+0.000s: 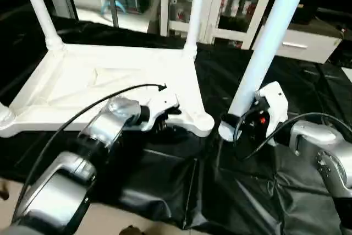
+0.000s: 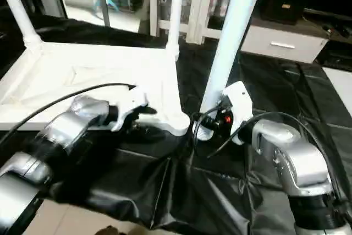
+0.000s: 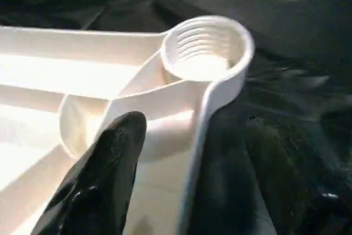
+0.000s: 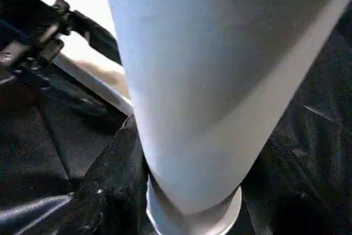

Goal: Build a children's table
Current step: Pick table leg

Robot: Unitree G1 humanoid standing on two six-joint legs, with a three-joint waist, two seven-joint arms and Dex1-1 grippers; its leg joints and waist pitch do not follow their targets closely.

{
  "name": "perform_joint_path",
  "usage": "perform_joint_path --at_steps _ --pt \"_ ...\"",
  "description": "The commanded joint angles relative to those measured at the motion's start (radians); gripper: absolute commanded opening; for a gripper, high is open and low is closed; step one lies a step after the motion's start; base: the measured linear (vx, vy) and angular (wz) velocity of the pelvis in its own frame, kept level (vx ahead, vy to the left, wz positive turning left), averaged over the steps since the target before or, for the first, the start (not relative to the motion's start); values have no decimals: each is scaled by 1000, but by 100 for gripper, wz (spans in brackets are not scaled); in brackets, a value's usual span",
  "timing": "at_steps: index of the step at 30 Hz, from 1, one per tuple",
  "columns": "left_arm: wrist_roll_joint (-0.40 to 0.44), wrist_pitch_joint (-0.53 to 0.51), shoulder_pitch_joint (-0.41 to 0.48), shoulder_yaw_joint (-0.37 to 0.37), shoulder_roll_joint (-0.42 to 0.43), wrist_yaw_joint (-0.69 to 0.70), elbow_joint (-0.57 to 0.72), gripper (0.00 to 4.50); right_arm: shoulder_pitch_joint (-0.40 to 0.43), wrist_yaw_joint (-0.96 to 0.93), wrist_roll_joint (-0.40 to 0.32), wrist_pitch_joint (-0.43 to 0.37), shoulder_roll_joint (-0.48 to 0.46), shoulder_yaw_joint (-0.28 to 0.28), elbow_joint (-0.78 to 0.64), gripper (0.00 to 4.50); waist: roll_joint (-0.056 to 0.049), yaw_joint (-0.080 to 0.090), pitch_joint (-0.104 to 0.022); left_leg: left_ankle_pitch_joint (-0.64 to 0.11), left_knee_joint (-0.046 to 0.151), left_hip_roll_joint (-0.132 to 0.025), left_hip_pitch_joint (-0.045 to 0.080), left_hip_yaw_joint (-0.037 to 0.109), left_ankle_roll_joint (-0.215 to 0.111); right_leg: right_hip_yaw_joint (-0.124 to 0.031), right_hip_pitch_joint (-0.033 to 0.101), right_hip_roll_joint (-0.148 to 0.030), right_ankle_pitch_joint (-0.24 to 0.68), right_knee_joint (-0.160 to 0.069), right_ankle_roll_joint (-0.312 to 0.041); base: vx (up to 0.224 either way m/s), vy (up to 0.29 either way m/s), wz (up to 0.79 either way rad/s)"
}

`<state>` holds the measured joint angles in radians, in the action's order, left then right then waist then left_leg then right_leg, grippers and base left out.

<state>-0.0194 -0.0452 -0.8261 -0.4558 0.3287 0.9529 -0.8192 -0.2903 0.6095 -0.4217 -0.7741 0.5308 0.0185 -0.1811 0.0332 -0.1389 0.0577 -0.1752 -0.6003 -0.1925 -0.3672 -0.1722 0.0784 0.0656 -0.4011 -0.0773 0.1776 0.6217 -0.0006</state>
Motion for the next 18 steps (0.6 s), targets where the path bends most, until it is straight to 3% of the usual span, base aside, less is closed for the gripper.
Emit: perform_joint_path --at_steps 1,2,5,7,9,11,18 --pt "37 54 -30 -7 -24 -11 -90 327 7 -3 -8 -10 17 -21 -37 189 -6 5 -72 -229 72 -29 14 10 30 -48 54 -67 225 -85 -148 0 0 0" --pt "48 68 -34 -9 -32 -7 -116 327 10 -2 -9 -12 20 -21 -42 189 -11 5 -75 -226 71 -30 16 11 30 -47 55 -68 216 -83 -152 0 0 0" --pt "59 80 -38 -12 -42 12 -146 327 14 -1 -10 -15 23 -23 -48 189 -8 6 -76 -213 71 -32 13 12 25 -47 57 -69 178 -78 -175 0 0 0" --pt "60 84 -46 -4 -55 17 -175 292 16 2 -11 -17 28 -25 -52 189 -15 7 -75 -223 71 -33 16 12 25 -48 56 -69 178 -79 -186 0 0 0" --pt "67 96 -58 0 -66 16 -209 280 19 4 -11 -19 32 -27 -56 189 -11 8 -74 -230 70 -32 16 10 21 -48 57 -68 184 -81 -190 0 0 0" --pt "70 113 -76 10 -80 16 -260 266 21 4 -10 -23 33 -31 -61 189 -16 6 -73 -234 70 -30 16 10 17 -48 57 -69 208 -86 -184 0 0 0" --pt "79 134 -99 33 -97 29 -325 204 21 9 -9 -21 35 -27 -62 189 -17 6 -72 -232 71 -32 16 12 11 -47 58 -71 210 -85 -196 0 0 0"
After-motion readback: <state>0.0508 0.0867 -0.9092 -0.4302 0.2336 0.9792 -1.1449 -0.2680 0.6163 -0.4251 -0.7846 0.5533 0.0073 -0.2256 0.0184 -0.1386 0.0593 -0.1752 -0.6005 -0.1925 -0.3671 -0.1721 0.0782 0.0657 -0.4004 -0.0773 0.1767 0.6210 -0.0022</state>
